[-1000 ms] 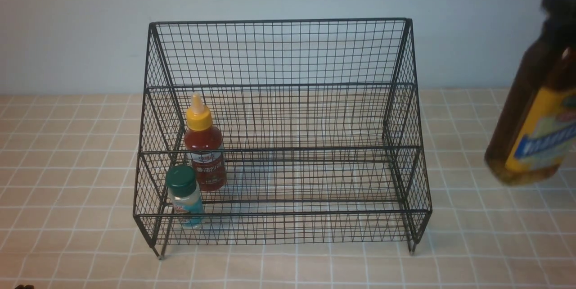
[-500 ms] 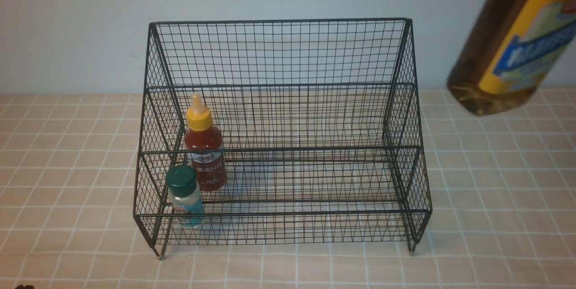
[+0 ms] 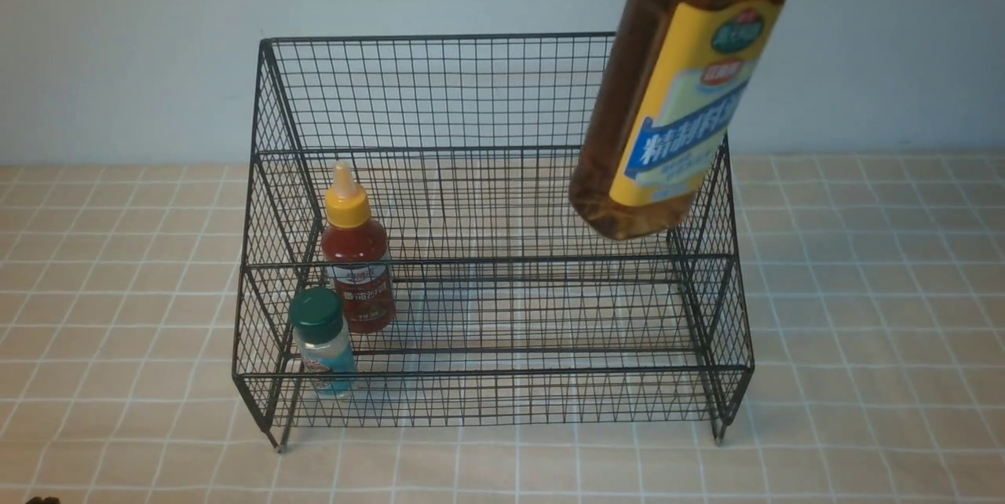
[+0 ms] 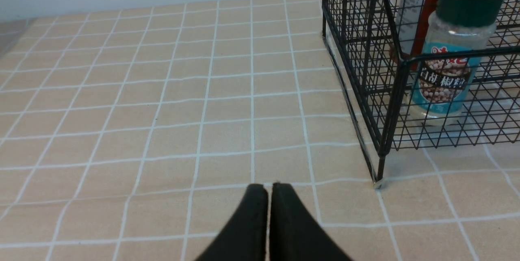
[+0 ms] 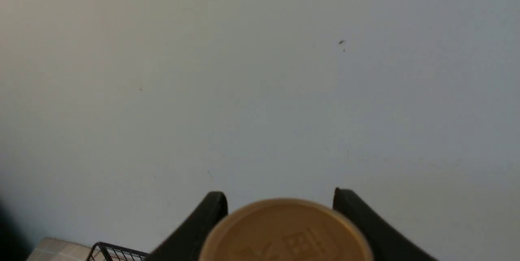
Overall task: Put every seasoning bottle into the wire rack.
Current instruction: Use the right arm to put the condiment bottle back on the shelf
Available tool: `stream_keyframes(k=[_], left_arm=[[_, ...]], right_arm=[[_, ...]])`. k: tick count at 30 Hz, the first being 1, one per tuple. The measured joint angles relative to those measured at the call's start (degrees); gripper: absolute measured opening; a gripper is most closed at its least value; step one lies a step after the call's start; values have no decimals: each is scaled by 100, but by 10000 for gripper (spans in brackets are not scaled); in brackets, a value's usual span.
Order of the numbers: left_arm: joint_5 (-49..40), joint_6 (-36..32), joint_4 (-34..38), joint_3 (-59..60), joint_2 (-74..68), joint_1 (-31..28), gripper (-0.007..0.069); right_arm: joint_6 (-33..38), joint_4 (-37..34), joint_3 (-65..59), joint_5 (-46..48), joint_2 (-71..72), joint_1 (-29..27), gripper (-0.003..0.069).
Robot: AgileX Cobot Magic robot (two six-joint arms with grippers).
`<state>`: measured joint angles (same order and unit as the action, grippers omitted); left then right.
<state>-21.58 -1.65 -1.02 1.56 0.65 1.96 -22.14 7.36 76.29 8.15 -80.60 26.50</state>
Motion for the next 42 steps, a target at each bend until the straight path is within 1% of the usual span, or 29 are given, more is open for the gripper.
stream_keyframes(k=[7,14,22,31,34,36,38,42], left_arm=[[0,0,0,0,0,0,-7],[-4,0,2,0,0,0,-7],[-4,0,2,0,0,0,-7],[-4,0,2,0,0,0,-7],[-4,0,2,0,0,0,-7],[-4,0,2,0,0,0,-7],[-4,0,2,0,0,0,-7],[-4,0,2,0,0,0,-7]], right_arm=[[27,6,12,-22,-387,0,311],[-7,151,72,-9,-466,-7,311],[-194,581,188,522,-411,-20,311],[-303,634,233,874,-357,-24,311],[-553,763,233,871,-357,-24,311],[-874,952,233,871,-357,-24,311],[-1220,1203,233,877,-357,-26,311],[-2120,1952,227,906,-363,-38,311]])
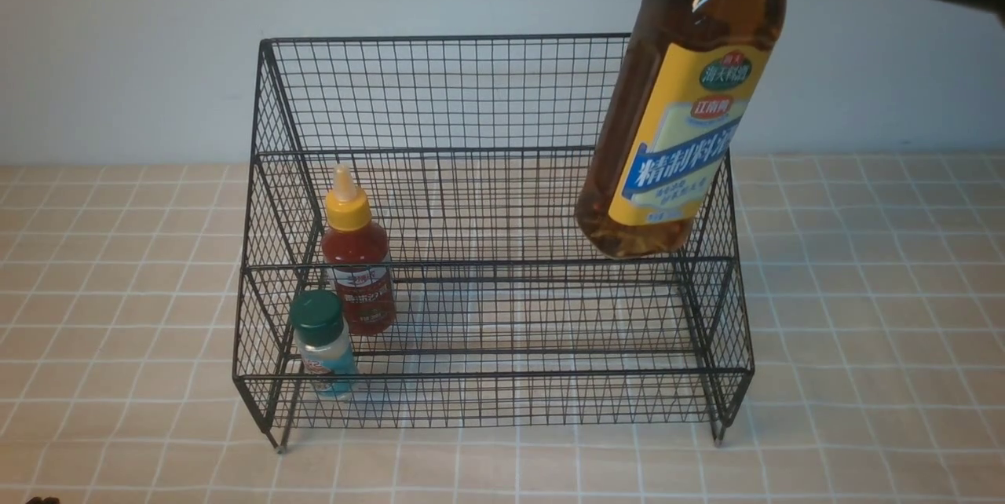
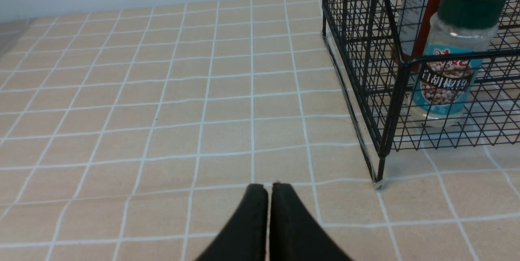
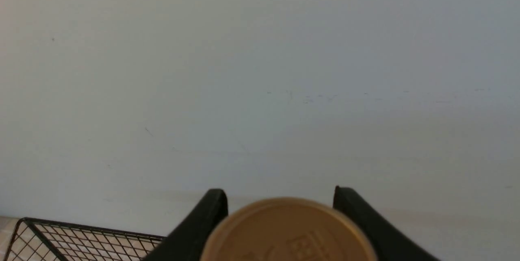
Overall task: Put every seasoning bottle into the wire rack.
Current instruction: Use the right arm to put the condiment bottle back on the shelf
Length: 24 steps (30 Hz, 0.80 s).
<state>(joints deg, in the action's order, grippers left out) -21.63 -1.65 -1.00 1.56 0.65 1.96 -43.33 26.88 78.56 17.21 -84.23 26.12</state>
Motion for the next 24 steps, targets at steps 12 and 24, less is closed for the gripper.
stream_keyframes(k=[12,24], left_arm=[[0,0,0,0,0,0,-7],[0,0,0,0,0,0,-7]], right_arm=[[-3293,3124,-104,-25,-61,9,311],[-3935,4743,-116,-538,-116,11,311]])
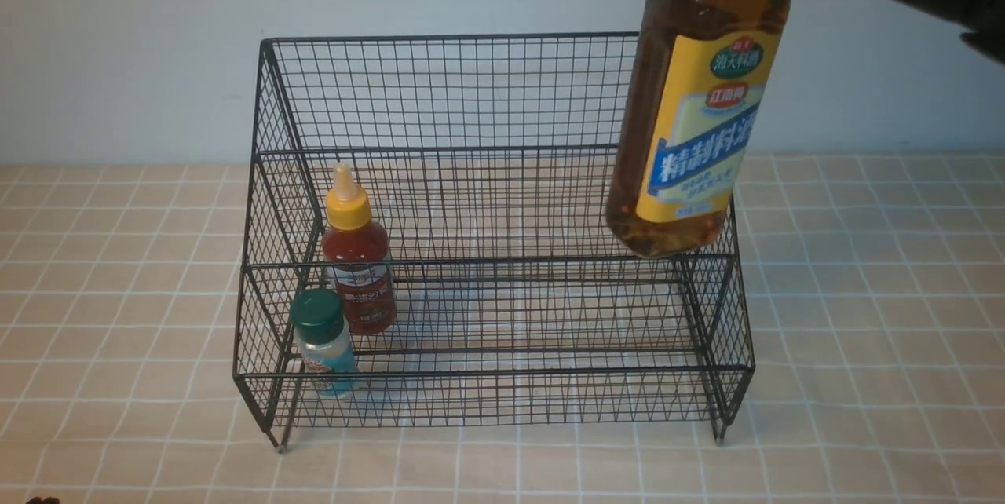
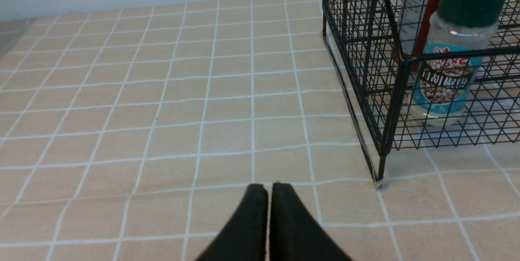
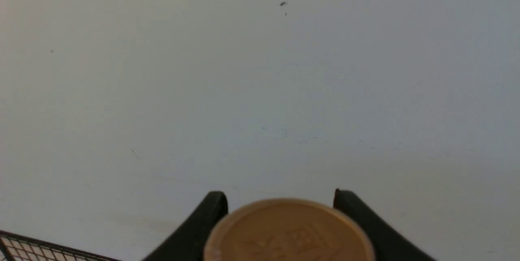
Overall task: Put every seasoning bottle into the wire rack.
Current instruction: Use the right arm to put the condiment bottle back on the shelf
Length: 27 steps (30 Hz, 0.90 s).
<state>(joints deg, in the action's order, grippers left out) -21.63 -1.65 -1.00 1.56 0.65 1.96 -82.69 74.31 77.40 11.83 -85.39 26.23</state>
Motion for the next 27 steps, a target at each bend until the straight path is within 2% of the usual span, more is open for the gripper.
stream_keyframes(k=[10,12,14,22,27], left_arm=[[-2,0,0,0,0,0,-7],[-2,0,0,0,0,0,-7],[-2,0,0,0,0,0,-7],[-6,0,0,0,0,0,-7],[-6,0,0,0,0,0,-7]], right_arm=[[-761,433,0,239,-23,5,311],[-1261,630,0,364,-84,5,311],[-1436,701,0,397,-105,5,311],[-3048,2115,0,410,-199,5,311],[-3307,2399,0,340,-210,0,311]])
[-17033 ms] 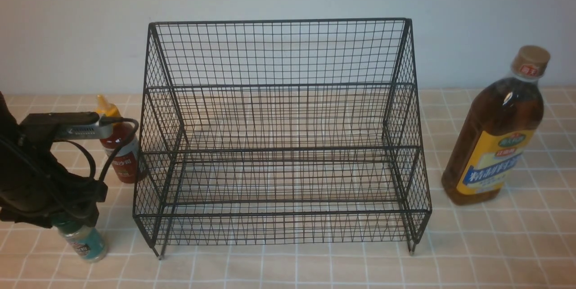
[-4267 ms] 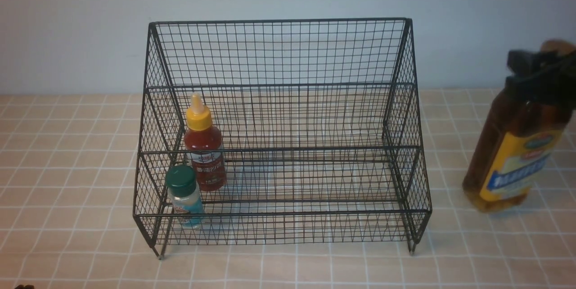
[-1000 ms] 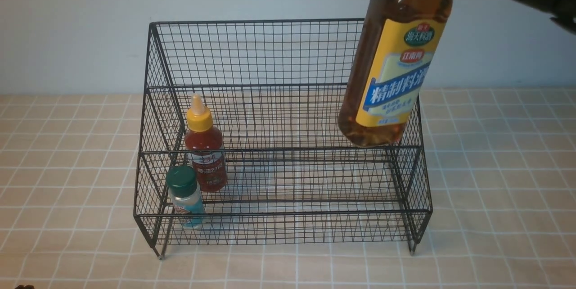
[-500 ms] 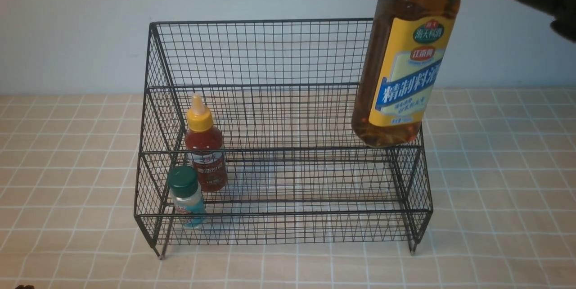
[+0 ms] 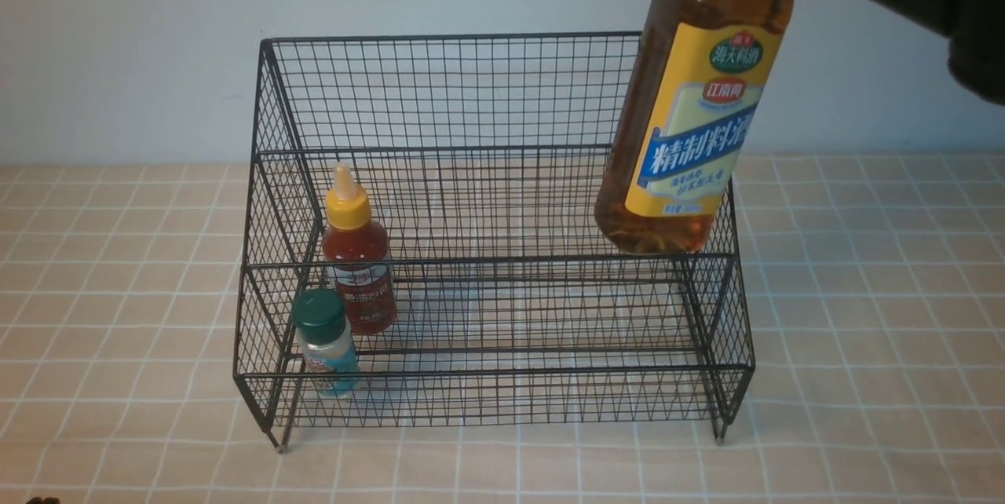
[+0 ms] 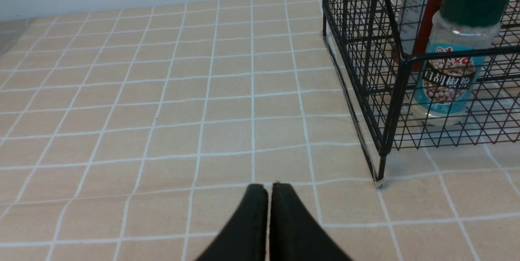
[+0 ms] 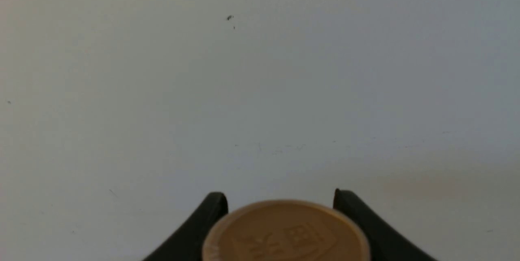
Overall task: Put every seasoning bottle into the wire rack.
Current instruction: Use the right arm to put the condiment bottle back on the shelf
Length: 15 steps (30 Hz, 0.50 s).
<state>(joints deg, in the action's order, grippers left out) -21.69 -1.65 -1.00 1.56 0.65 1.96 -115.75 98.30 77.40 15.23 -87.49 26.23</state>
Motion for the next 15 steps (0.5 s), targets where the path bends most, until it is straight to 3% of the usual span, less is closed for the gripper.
stream_keyframes(k=[6,15], left_arm=[[0,0,0,0,0,0,-7],[0,0,0,0,0,0,-7]], right_arm=[[8,50,0,-341,0,0,311],[572,64,218,-726,0,0,311]])
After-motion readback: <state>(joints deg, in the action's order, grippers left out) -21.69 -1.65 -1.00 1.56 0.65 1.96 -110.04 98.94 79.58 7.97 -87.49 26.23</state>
